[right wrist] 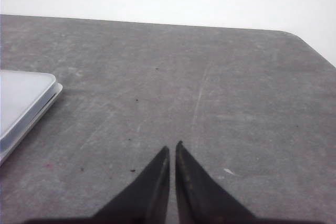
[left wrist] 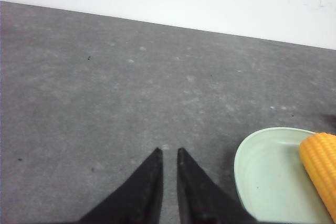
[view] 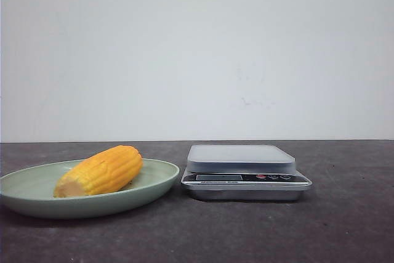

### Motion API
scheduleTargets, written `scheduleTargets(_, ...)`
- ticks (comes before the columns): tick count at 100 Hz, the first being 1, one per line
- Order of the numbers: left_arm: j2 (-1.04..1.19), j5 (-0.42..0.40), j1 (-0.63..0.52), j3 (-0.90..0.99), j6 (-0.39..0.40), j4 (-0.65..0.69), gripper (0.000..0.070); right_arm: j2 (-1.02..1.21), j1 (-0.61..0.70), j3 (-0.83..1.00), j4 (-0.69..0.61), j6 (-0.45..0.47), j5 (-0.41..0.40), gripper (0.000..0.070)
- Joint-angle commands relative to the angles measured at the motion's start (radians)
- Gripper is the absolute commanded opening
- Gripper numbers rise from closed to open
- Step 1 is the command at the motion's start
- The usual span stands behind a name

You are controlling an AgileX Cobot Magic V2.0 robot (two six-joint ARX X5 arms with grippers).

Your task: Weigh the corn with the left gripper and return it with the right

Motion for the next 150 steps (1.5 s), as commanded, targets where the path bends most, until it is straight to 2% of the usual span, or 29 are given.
scheduleTargets(1, -0.001, -0.003, 0.001, -0.018, 0.016, 0.001, 0.0011, 0.0, -0.002, -0.002, 0.011, -0.01, 0.0, 0.0014)
scheduleTargets(134, -0.001, -0.003, 0.001, -0.018, 0.016, 0.001, 0.0011, 0.0, -0.002, -0.002, 0.011, -0.01, 0.0, 0.0014)
scheduleTargets(150, -0.001, -0.002, 0.001, -0.018, 0.012, 0.002, 0.0011, 0.0, 0.0, -0.002, 0.05, 0.038, -0.009, 0.0014)
